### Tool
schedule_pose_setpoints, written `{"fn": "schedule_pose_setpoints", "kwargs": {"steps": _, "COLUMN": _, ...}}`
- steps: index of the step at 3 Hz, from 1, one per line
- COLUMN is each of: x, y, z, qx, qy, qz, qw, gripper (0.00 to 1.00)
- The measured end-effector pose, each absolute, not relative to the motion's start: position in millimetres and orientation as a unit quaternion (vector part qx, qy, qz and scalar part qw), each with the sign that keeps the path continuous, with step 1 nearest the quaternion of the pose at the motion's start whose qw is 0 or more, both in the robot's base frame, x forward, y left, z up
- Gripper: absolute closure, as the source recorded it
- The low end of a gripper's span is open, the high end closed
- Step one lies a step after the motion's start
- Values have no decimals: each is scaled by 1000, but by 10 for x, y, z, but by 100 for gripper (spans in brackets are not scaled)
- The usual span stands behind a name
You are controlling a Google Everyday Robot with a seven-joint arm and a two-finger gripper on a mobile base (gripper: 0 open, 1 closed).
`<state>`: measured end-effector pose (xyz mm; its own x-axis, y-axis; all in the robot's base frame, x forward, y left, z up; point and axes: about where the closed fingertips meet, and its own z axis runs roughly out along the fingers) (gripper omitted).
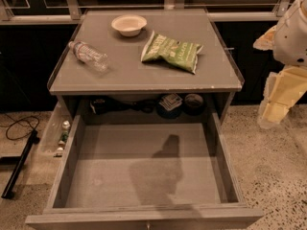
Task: Place green jalapeno chip bag into top drawer
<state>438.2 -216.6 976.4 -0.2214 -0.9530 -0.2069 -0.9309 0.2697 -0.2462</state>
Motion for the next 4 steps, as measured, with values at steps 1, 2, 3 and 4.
{"fn": "schedule_pose_setpoints", "kwargs": {"steps": 1, "x": 4384, "y": -2164, "z": 9766, "qx": -603, "qy": 781, "qz": -35, "qw": 160, "gripper": 0}}
{"fn": "schedule_pose_setpoints", "kwargs": {"steps": 2, "x": 4662, "y": -1941, "z": 9707, "qx": -622, "qy": 762, "qz": -34, "qw": 174, "gripper": 0}}
{"fn": "schedule_pose_setpoints", "kwargs": {"steps": 3, "x": 5015, "y": -1700, "z": 9591, "qx": -643, "qy": 742, "qz": -30, "qw": 188, "gripper": 0}}
{"fn": "schedule_pose_setpoints", "kwargs": {"steps": 4, "x": 5343, "y": -1528, "z": 9538, "qx": -655, "qy": 726, "qz": -23, "qw": 207, "gripper": 0}}
